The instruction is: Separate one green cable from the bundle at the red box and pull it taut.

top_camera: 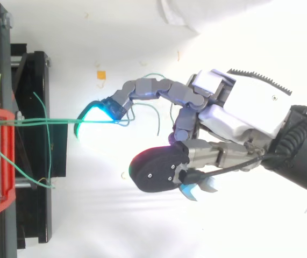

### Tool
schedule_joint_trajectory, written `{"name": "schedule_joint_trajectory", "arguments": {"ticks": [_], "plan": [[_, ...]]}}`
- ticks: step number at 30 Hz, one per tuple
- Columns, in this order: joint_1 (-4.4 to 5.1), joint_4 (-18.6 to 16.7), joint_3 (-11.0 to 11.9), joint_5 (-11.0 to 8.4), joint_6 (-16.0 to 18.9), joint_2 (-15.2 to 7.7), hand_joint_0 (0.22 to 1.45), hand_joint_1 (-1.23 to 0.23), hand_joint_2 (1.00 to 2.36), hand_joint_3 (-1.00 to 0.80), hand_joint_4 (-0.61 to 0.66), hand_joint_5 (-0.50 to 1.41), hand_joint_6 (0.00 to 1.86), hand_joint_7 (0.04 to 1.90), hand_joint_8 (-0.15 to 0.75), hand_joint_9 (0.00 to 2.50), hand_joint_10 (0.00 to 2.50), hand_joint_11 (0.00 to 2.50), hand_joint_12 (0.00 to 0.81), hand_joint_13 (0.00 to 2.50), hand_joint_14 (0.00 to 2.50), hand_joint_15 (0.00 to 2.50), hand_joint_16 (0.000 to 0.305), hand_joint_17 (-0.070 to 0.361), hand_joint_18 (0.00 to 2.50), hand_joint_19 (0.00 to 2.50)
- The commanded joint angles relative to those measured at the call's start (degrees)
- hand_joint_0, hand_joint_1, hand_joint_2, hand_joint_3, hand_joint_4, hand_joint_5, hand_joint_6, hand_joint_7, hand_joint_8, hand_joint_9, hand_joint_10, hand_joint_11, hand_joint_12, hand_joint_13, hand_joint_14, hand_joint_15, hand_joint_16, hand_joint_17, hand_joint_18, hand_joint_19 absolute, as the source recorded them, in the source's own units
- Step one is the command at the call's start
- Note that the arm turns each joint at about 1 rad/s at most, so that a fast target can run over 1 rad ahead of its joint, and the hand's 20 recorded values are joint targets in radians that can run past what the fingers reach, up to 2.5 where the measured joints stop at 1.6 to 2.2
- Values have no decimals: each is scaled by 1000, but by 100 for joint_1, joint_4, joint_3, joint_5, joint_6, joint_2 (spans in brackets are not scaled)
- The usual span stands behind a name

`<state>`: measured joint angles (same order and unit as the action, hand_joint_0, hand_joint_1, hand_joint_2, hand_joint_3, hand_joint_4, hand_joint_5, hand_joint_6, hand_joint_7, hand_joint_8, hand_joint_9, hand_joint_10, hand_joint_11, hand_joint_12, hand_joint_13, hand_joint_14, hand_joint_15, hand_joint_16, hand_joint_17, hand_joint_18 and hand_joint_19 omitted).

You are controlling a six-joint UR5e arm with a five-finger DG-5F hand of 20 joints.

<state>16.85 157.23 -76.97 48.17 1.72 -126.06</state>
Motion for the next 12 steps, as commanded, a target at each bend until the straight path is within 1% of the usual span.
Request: {"name": "schedule_joint_trajectory", "arguments": {"ticks": [1, 12], "plan": [[3, -122, -28, 0, -5, 2, 418, -539, 1000, -500, 294, -23, 503, 803, 300, 1791, 25, 900, 447, 1809, 19, 1160, 80, 181, 2026, 811], [3, -122, -28, -18, -5, 2, 418, -539, 1000, -500, 287, -23, 503, 806, 295, 1787, 25, 900, 455, 1809, 18, 1157, 81, 182, 2026, 804]]}}
